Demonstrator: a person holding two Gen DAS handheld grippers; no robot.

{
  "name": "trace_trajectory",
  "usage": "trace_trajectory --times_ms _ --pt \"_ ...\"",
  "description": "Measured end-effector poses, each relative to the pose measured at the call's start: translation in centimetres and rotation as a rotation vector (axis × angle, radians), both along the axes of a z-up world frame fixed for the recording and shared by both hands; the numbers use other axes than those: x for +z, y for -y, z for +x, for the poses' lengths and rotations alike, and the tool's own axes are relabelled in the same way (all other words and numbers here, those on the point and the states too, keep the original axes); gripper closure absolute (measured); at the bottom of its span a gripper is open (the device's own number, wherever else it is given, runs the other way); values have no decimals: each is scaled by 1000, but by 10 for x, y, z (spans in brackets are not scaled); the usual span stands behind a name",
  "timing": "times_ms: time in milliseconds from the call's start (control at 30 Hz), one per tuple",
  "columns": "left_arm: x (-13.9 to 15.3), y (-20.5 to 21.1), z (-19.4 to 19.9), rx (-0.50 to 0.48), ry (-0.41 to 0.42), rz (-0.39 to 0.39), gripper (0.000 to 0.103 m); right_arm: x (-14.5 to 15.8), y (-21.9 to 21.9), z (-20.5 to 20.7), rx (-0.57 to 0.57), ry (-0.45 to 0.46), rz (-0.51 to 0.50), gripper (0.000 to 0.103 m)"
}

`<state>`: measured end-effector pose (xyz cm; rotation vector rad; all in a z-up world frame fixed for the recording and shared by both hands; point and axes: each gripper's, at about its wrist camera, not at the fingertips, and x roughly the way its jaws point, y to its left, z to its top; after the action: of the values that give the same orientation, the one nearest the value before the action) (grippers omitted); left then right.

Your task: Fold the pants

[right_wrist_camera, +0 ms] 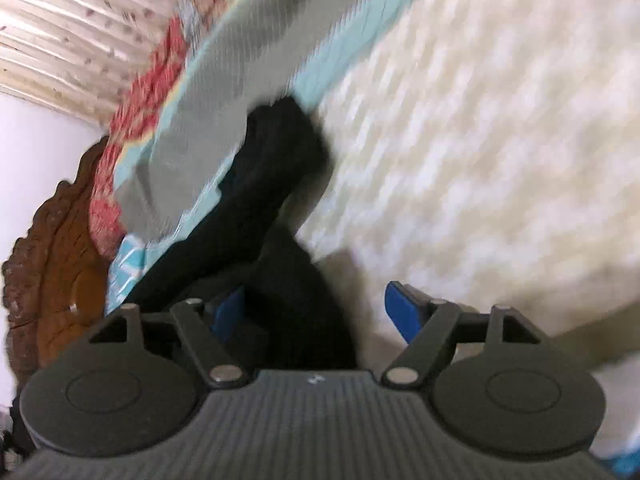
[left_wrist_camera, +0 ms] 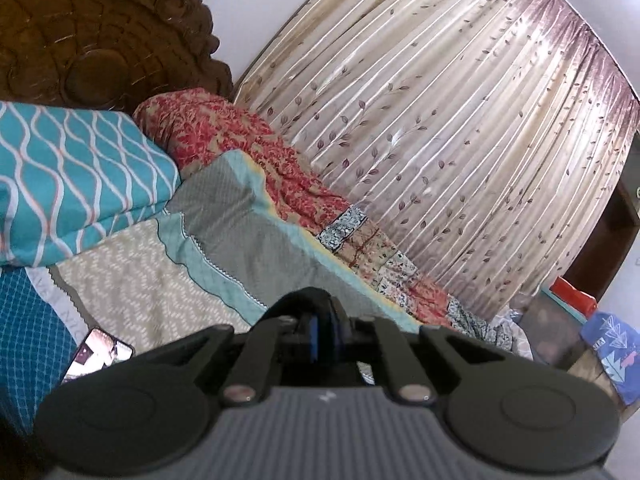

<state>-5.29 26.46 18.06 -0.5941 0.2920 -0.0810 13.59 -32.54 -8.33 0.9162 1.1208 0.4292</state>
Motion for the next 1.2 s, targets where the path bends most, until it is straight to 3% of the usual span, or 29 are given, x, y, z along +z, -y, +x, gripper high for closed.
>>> trace_trajectory --times_ms 33,67,100,200,333,400,467,500,567,600,667,767,900,1067,1167,1200 --pt "1 2 -1 0 2 5 97 3 -8 2 31 -12 -38 84" --pt "3 5 -2 0 2 10 97 10 -7 1 25 -8 -86 84" --pt "3 7 -3 1 1 16 97 25 -4 8 -8 22 -72 86" --pt "-2 14 -3 -6 -16 18 97 86 48 5 -128 217 -55 91" --pt "-17 18 5 -45 -45 -33 97 175 109 -59 -199 622 -292 92" --pt "-24 23 10 -69 -57 -47 97 191 133 -85 -220 676 -368 92" --pt "-31 30 14 -92 -79 -50 97 189 155 -102 -206 646 -408 91" --pt "-33 31 15 -102 -88 -54 97 182 158 -102 -177 613 -427 85" --pt "-38 32 16 -111 -104 -63 97 166 168 -99 -163 537 -513 60" --pt "-39 30 15 -107 -109 -63 97 159 179 -96 -222 507 -569 44" --pt "-41 23 9 -91 -113 -70 97 152 190 -66 -332 432 -587 44" --pt "-39 11 -3 -38 -113 -73 97 152 209 -36 -422 372 -446 44" --pt "-33 -9 -20 35 -95 -87 97 136 134 63 -189 352 -362 44" --pt "-24 -16 -25 86 -121 -65 97 59 53 165 -49 133 -223 44" --pt "-21 -16 -22 89 -132 -51 97 25 10 172 8 22 -240 44" --pt "-20 -14 -21 88 -130 -42 97 29 6 165 -23 68 -251 55"
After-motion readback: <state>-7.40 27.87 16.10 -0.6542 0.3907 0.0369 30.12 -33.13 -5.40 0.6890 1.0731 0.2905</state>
